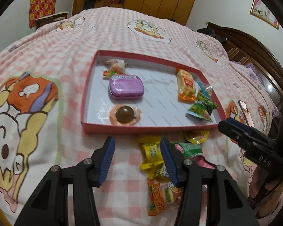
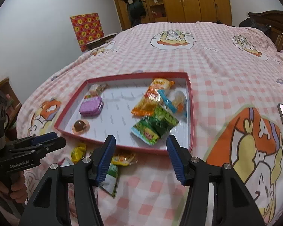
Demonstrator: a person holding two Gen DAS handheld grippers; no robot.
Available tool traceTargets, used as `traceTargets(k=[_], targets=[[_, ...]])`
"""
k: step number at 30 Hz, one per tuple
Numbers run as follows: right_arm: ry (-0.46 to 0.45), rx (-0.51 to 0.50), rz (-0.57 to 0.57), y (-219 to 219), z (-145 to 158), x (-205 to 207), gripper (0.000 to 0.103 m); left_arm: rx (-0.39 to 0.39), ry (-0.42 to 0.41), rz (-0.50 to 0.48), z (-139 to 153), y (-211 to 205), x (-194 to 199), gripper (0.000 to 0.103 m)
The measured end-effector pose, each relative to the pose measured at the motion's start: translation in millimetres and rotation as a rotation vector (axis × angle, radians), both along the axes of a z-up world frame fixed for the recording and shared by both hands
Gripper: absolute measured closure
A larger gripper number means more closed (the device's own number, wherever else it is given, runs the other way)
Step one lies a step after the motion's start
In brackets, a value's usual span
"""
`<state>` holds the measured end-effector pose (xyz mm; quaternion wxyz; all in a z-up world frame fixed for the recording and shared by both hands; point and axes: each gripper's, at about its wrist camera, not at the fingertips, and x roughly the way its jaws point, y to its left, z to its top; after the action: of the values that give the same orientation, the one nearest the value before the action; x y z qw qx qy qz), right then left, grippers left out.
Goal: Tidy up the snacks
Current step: 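Withdraw both tools from the box toward the remaining snacks beside it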
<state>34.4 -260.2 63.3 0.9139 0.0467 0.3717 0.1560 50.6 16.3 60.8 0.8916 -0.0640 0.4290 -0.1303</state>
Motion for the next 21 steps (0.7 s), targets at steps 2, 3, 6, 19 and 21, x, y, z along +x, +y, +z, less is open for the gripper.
traceTargets(k=[2,3,6,19,21], targets=[[0.013,0.012,0.000,0,-4,-3,0.046,-0.006,0.015,-0.012,-4,-3,0,0.050],[0.019,0.022,0.003,0,-7,-5,0.046,-0.009,0.020,-0.017,-5,-4,1,0.050],[0.027,0.037,0.006,-1,-12,-9,0.046,0.003,0.024,-0.020,-8,-9,1,0.050],[0.065,0.076,0.025,-3,-27,-12,0.046,-0.006,0.053,0.000,-20,-12,9,0.054],[0.067,0.080,0.027,-3,-28,-12,0.046,-0.015,0.057,0.002,-22,-13,10,0.060]])
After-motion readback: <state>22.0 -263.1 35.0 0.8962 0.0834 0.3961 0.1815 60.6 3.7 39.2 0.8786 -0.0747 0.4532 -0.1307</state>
